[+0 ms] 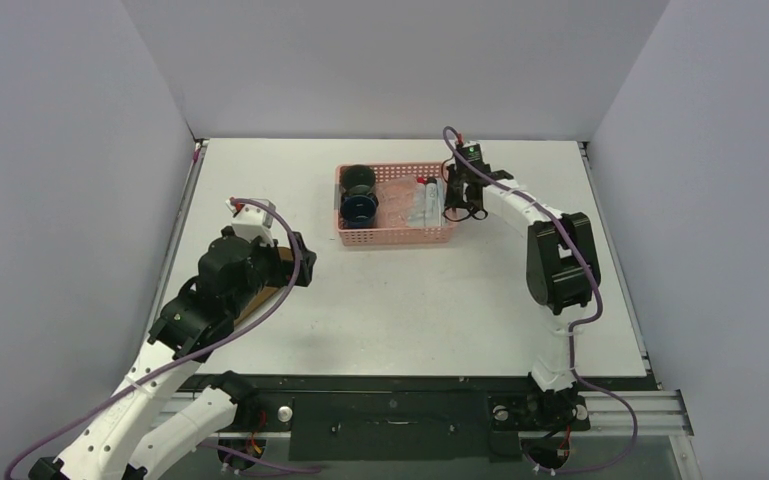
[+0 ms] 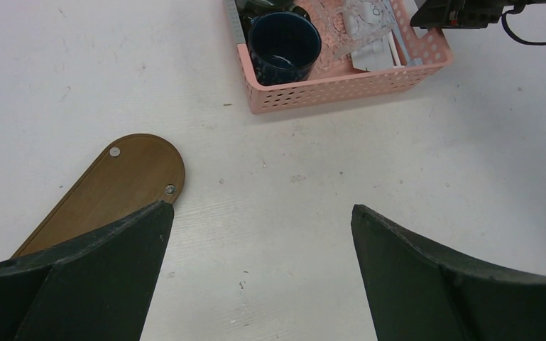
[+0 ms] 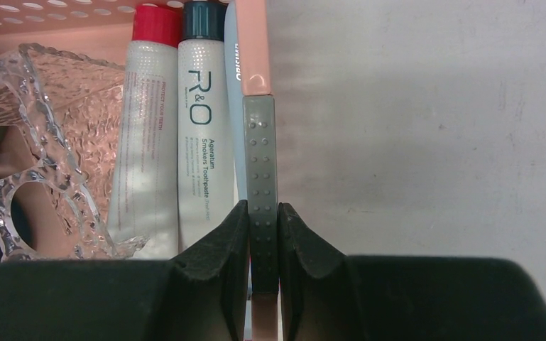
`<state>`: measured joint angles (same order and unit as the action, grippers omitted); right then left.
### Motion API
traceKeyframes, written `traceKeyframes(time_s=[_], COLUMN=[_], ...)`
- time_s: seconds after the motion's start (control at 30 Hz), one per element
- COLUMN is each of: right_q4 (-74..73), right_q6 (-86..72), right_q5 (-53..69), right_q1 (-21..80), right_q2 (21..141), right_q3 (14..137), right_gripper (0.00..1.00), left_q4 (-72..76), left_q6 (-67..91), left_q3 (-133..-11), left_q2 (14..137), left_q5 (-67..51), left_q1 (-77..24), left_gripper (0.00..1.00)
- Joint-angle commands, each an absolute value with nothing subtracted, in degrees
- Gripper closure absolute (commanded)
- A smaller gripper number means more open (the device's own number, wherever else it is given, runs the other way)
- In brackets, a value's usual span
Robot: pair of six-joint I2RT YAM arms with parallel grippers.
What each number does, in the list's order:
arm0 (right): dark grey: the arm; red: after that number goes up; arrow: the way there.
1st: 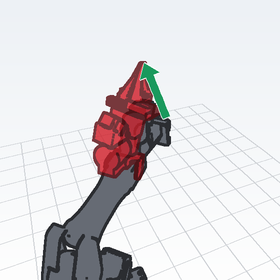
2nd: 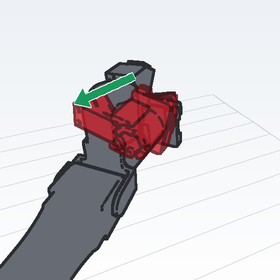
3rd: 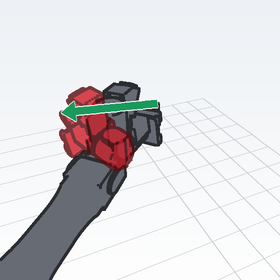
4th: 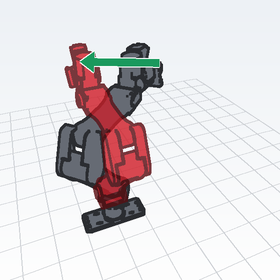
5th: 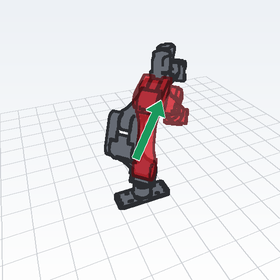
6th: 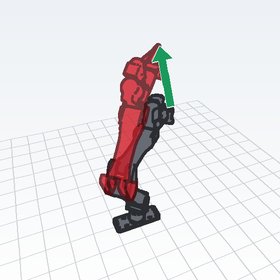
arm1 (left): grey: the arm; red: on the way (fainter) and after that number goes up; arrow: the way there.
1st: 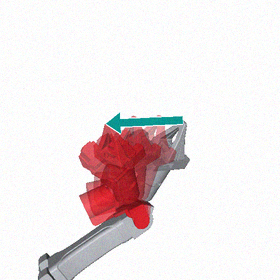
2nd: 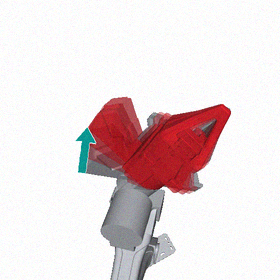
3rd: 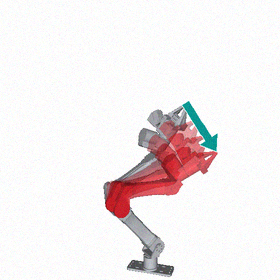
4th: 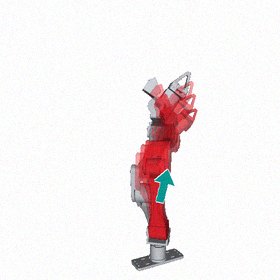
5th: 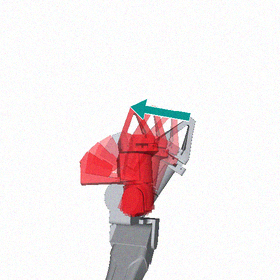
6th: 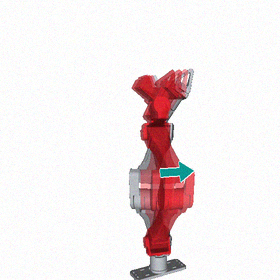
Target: Prepare toiletry sets of a toothbrush and toothpaste on the tray
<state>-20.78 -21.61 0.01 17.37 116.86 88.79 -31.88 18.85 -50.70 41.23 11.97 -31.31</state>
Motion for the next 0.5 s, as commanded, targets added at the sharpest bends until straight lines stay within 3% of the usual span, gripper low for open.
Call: traceKeyframes(time_s=[0.0,0.17,0.47], right_q4=[-21.22,-21.68,-22.76], right_q6=[-21.4,-21.19,-20.11], right_q5=[-2.43,-2.22,-2.84], right_q1=[15.76,15.71,15.66], right_q2=[115.67,115.74,114.22], right_q3=[92.16,92.22,91.85], right_gripper=[1.0,0.89,0.58], left_q4=[-30.57,-30.58,-30.76], left_q6=[18.54,18.54,18.7], left_q3=[-50.91,-50.88,-50.9], left_q2=[41.26,41.48,42.01], left_q5=[12.37,12.39,12.5], left_q1=[-30.91,-30.93,-30.92], left_gripper=[0.04,0.04,0.04])
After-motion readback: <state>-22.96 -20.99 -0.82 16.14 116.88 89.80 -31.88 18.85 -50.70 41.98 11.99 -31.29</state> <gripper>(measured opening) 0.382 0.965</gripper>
